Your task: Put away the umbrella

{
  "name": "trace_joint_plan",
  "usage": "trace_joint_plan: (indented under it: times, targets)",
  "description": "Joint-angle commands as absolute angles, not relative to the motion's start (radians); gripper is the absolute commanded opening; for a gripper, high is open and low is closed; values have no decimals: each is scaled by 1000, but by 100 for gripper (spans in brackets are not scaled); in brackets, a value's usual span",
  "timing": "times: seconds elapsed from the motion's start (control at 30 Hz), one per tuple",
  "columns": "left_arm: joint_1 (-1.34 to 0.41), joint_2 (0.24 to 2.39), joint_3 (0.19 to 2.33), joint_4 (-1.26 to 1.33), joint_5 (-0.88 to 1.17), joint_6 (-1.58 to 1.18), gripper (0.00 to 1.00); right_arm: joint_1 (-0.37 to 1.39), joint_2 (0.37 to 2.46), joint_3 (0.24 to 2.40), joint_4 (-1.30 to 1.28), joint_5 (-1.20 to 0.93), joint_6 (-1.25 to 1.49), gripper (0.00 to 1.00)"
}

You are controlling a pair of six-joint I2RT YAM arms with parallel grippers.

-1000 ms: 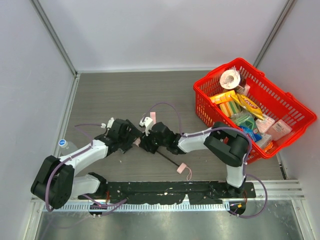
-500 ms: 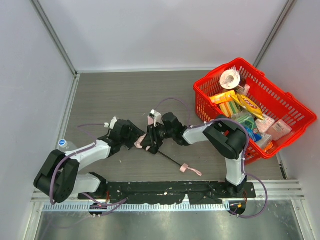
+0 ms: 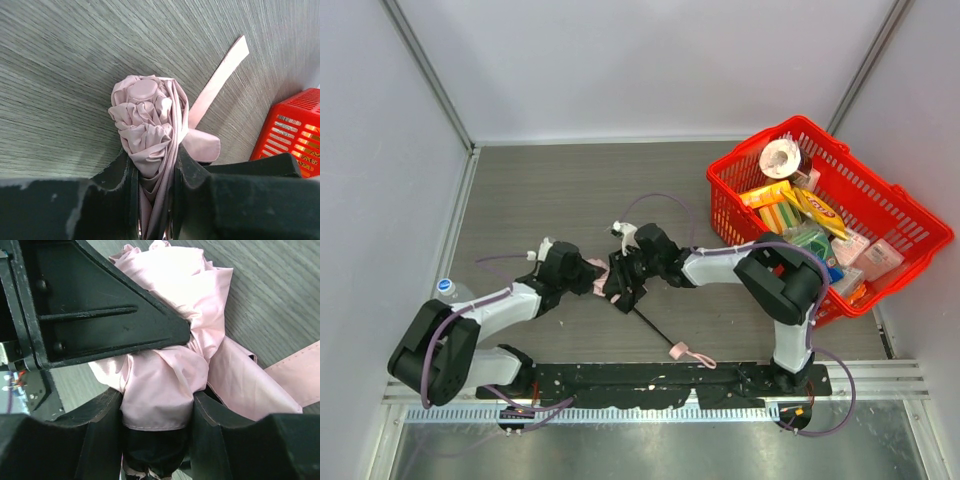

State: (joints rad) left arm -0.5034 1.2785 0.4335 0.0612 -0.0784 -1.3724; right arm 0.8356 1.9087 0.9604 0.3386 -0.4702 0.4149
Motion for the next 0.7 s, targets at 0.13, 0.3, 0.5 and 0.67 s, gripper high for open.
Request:
trace_joint_plan:
  times: [0.13, 0.3, 0.5, 0.67]
  targets:
    - [-505, 1276, 416, -221, -68, -1341, 0, 989, 1813, 1126, 6, -4, 91, 76]
    - [-500, 1287, 509, -377, -51, -1367, 0, 1107, 1885, 1163, -32, 236, 8, 77]
    - [-491, 1344, 561, -420, -5, -1377, 0, 1203, 1963, 1149, 31, 359, 18, 77]
    - [-489, 1355, 566, -425, -5, -1393, 0, 1224, 2002, 1103, 95, 399, 38, 73]
